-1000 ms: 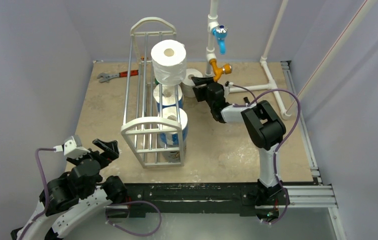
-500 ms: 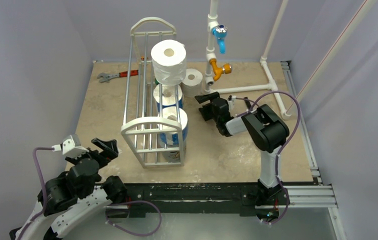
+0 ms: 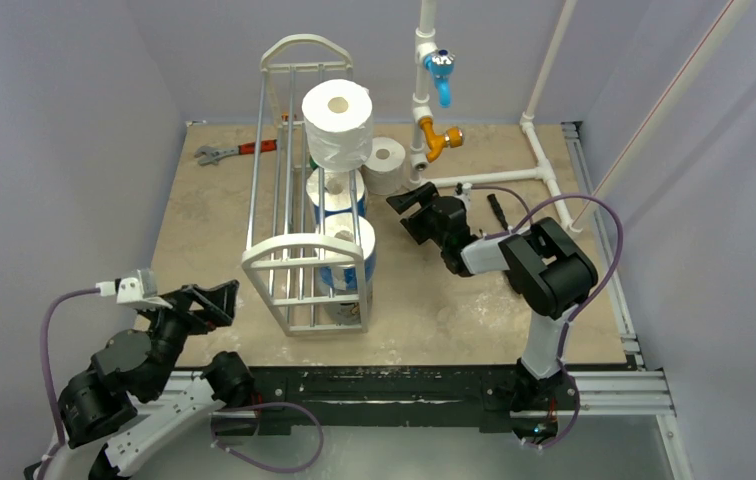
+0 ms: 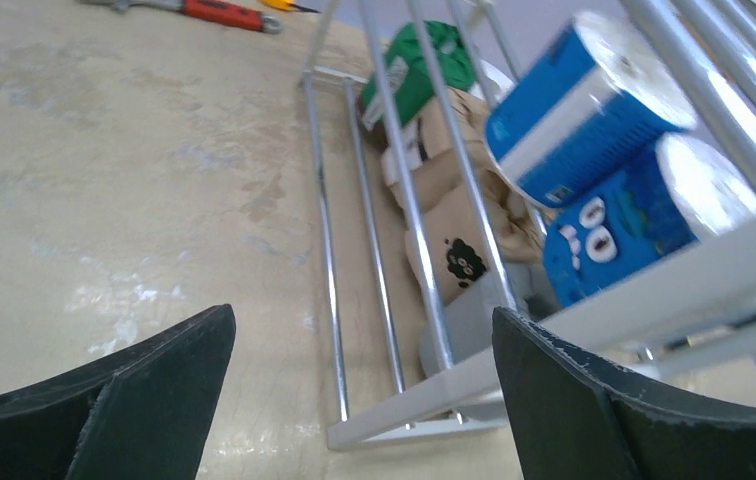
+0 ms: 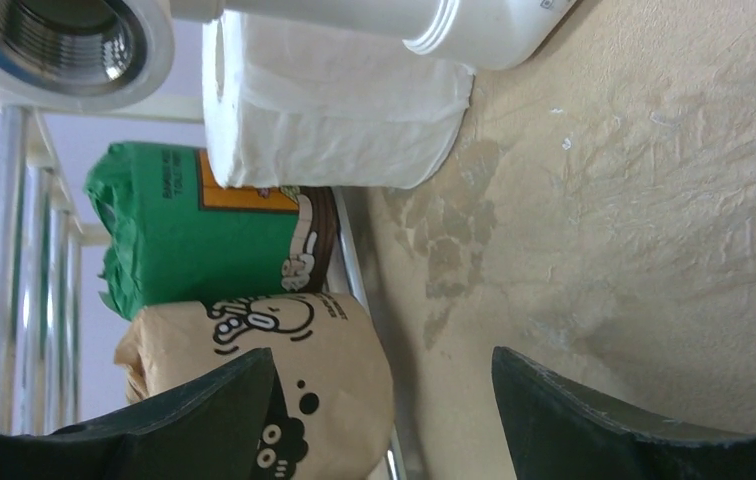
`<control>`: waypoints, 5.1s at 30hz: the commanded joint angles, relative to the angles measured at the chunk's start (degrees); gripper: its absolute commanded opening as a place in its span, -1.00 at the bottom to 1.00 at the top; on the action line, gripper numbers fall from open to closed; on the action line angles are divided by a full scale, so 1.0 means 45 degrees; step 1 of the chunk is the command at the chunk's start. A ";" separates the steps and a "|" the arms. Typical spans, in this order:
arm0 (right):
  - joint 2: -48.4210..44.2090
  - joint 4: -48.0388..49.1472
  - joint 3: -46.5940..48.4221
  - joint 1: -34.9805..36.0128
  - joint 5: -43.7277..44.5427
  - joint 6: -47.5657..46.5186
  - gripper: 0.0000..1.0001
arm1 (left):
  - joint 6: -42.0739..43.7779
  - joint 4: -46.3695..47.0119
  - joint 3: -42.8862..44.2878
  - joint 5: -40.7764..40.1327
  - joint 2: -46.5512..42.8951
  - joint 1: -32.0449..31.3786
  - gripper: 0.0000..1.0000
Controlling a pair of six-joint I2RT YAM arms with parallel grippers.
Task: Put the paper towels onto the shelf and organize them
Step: Adjust the shelf at the center of the board, then move the paper towel to the center of the board.
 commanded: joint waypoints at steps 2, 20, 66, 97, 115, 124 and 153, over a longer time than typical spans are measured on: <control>-0.0755 -0.0419 -0.0165 -0.0393 -0.0598 -0.1689 0.62 | 0.3698 0.1096 0.0614 0.4350 -0.2071 -0.0028 1.00; -0.0886 0.0119 -0.0892 -0.0825 -0.2085 -0.2526 0.63 | 0.5103 0.0121 0.2217 0.7505 0.0427 0.0154 0.98; -0.0993 -0.1032 0.0863 -0.0442 -0.0151 -0.0853 0.87 | 0.6615 0.4753 -0.0484 0.1152 0.1943 0.0162 -1.00; 0.2627 -0.2626 0.4746 0.0418 0.3298 0.5529 0.78 | 0.6989 0.4466 -0.0544 0.1200 0.1381 0.0167 -1.00; 0.2703 -0.2383 0.4793 0.0272 0.3563 0.6404 0.78 | 0.6894 0.4424 -0.0676 0.1320 0.1100 0.0167 -1.00; 0.2961 -0.2595 0.4686 0.0269 0.3153 0.6221 0.56 | 0.6793 0.4390 -0.0662 0.1324 0.0955 0.0167 -1.00; -0.1013 -0.2045 -0.3015 0.0271 0.2394 0.3375 0.51 | 0.6635 0.4550 -0.0927 0.1582 0.0800 0.0167 -1.00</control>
